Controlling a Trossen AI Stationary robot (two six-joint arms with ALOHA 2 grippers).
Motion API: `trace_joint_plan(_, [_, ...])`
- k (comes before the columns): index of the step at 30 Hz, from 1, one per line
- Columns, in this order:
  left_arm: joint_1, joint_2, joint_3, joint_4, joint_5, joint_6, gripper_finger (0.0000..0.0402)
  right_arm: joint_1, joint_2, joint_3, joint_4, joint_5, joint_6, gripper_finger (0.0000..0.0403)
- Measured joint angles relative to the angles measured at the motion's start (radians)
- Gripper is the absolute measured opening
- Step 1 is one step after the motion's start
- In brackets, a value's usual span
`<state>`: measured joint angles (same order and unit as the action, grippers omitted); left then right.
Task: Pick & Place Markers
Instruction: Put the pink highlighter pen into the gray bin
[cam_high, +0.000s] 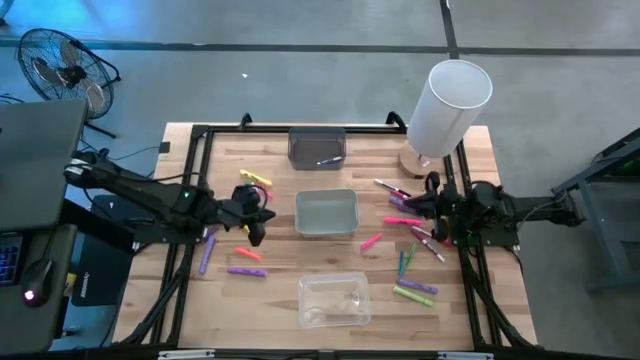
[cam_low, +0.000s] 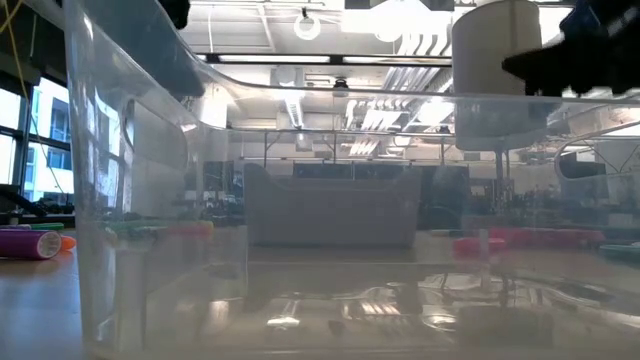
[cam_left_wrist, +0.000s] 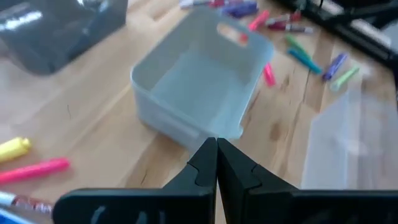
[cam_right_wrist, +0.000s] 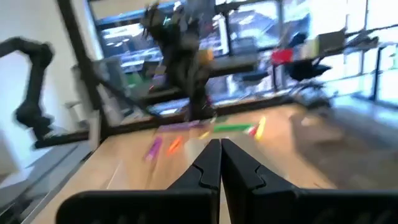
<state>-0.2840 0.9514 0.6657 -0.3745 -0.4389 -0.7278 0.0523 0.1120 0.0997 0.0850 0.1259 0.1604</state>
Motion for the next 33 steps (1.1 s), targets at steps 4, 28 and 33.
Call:
trace_joint_plan(4, [0.002,-0.073,-0.071,0.048,0.023,0.042,0.0,0.019,0.193,0.164,-0.087,0.13,-0.059,0.0])
trace_joint_plan(28, [0.002,-0.774,-0.254,-0.08,0.089,0.281,0.0,-0.04,1.486,1.103,-1.296,0.042,0.312,0.0075])
trace_joint_plan(33, [0.002,-0.771,-0.254,-0.096,0.091,0.314,0.0,-0.04,1.526,1.025,-1.254,0.01,0.279,0.0124])
